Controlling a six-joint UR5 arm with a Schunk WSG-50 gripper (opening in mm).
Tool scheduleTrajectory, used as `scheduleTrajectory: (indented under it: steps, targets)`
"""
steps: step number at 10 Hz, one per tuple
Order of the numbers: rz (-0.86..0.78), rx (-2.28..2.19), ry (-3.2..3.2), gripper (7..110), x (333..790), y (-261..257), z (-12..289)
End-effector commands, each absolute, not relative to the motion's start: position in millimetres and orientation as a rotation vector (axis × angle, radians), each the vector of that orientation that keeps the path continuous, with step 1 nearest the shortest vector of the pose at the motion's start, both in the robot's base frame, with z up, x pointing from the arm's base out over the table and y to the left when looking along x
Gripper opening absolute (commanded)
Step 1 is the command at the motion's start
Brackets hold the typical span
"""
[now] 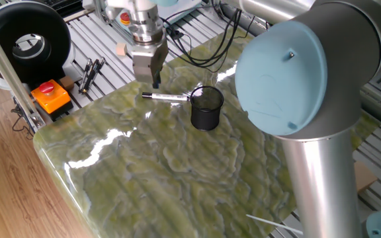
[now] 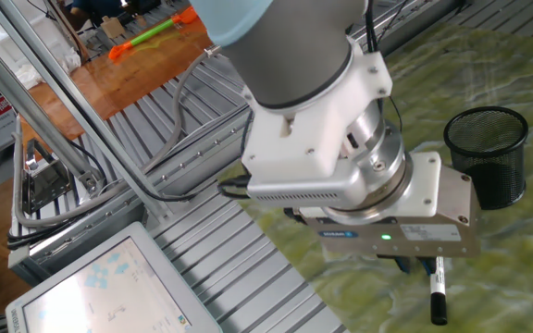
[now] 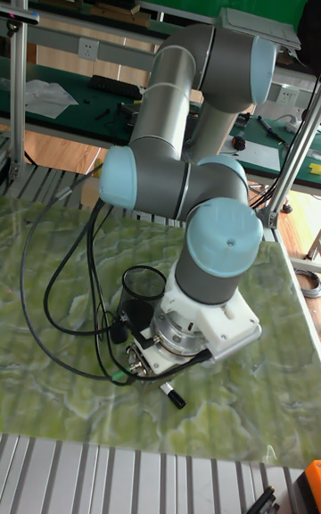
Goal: Put the pen into the pen holder
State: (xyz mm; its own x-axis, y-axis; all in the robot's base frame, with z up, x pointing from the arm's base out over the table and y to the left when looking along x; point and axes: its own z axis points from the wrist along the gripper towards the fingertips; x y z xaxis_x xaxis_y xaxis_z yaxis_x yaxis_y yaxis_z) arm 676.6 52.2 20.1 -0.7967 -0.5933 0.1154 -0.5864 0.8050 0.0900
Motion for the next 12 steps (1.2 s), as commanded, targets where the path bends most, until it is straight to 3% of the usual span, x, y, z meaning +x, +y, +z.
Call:
scheduleTrajectory:
  steps: [1,5,12]
  targets:
    - [-0.118,0.983,-2.853,22,679.0,56.6,8.6]
    - [-0.211,1.046,-2.898,22,689.4,82.4,10.1]
    - [-0.175,1.081,-2.882,22,691.9,77.7,-10.3]
